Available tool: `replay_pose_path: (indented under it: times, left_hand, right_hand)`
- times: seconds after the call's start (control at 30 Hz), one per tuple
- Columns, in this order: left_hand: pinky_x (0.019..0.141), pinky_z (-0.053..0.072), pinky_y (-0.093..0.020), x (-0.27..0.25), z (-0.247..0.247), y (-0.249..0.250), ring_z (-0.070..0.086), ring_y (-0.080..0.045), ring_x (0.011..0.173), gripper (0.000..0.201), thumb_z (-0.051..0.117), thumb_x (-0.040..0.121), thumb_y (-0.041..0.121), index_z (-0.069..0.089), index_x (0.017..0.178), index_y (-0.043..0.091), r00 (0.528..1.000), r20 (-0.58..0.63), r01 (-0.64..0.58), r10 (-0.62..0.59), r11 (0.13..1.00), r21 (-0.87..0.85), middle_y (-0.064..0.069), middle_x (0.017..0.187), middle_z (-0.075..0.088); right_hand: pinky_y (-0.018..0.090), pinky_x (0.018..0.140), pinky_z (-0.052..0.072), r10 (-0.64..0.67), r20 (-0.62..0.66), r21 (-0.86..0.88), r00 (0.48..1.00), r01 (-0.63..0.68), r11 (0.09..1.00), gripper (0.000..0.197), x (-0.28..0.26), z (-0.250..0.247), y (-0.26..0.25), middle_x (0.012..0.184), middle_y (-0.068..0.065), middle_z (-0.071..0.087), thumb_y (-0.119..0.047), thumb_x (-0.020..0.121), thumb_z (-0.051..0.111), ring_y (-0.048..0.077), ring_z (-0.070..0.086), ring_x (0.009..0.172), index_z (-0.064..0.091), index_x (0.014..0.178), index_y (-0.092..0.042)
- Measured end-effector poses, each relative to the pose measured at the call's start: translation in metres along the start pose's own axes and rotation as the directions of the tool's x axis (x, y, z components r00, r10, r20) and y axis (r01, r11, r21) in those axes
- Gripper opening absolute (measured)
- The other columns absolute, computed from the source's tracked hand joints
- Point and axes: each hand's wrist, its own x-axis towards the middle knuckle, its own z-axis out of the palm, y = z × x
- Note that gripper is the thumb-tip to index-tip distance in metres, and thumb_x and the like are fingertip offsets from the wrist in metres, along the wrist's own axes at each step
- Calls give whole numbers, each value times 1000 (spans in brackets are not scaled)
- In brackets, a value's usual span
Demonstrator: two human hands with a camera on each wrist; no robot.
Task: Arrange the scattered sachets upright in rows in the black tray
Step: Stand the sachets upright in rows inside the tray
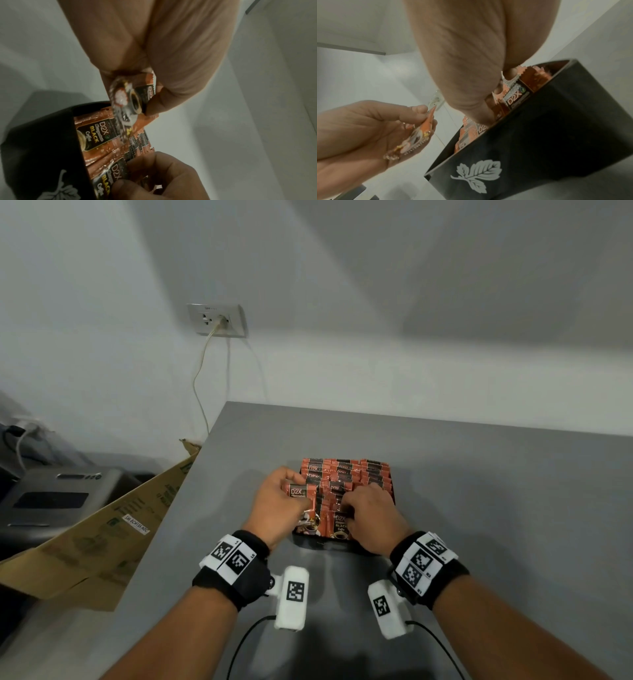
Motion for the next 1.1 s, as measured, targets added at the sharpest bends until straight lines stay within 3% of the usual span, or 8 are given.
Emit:
replay_pose_path:
  times: [0.07, 0.2, 0.33, 0.43, 0.53, 0.6, 0.77, 1.1]
  left_hand:
    - [65, 58, -51, 0, 1, -1, 68, -34, 68, 28, 61, 82, -11, 61, 93, 14, 1000, 10, -20, 19, 996, 89, -8, 93, 71]
    - [67, 58, -46, 3, 1, 0, 63, -20, 70, 24, 61, 85, -4, 65, 86, 19, 994, 50, -107, 97, 955, 276, -16, 95, 70]
    - [63, 61, -47, 12, 2, 0, 62, -19, 67, 27, 62, 87, -3, 66, 88, 24, 981, 144, -168, 128, 934, 314, -10, 90, 67]
    - [64, 59, -25, 15, 7, -3, 68, -17, 76, 28, 63, 89, -2, 66, 86, 26, 967, 218, -208, 132, 902, 378, 3, 94, 67]
    - [69, 47, -8, 15, 10, -9, 60, 3, 87, 28, 63, 89, -1, 64, 84, 26, 945, 289, -285, 153, 820, 497, 16, 93, 64]
    - [73, 47, -11, 15, 9, -12, 57, 5, 84, 27, 64, 89, 2, 65, 85, 28, 931, 318, -337, 176, 747, 573, 20, 90, 61]
    - [90, 46, -33, 15, 7, -16, 52, -13, 96, 19, 63, 87, 7, 69, 94, 24, 922, 304, -387, 239, 534, 752, 14, 90, 61]
    - [93, 38, -34, 18, 11, -18, 50, -17, 99, 18, 61, 83, 27, 62, 101, 24, 915, 314, -391, 253, 365, 845, 8, 103, 61]
  right_hand:
    - [39, 97, 44, -9, -11, 6, 1000, 9, 1000, 19, 0, 1, 1, 106, -4, 63, -18, 89, 68, 17, 48, 99, 71, 108, -23]
    - [31, 101, 40, 13, -60, 99, 998, -7, 995, 23, -4, -6, 6, 110, -6, 63, -23, 91, 68, 13, 48, 104, 70, 114, -23]
    - [22, 97, 40, 120, -124, 222, 985, -91, 971, 22, -11, -20, 16, 110, -10, 60, -16, 92, 66, 8, 50, 107, 70, 112, -23]
    - [15, 85, 39, 171, -144, 283, 975, -125, 951, 17, -19, -27, 23, 102, -13, 60, -14, 90, 68, 5, 54, 100, 71, 104, -24]
    - [12, 79, 39, 194, -127, 291, 973, -151, 945, 15, -28, -30, 28, 91, -20, 53, -12, 90, 66, 4, 52, 93, 70, 100, -23]
    - [19, 85, 46, 205, -103, 292, 973, -167, 942, 17, -31, -28, 32, 94, -16, 55, -12, 89, 65, 5, 53, 94, 70, 102, -21]
    - [27, 89, 53, 187, -77, 265, 979, -161, 951, 15, -35, -17, 38, 101, -10, 61, -15, 91, 67, 8, 59, 93, 72, 103, -20]
    - [29, 99, 44, 64, -95, 55, 993, -59, 997, 20, -34, -6, 42, 105, -3, 67, -15, 90, 61, 14, 56, 102, 74, 104, -19]
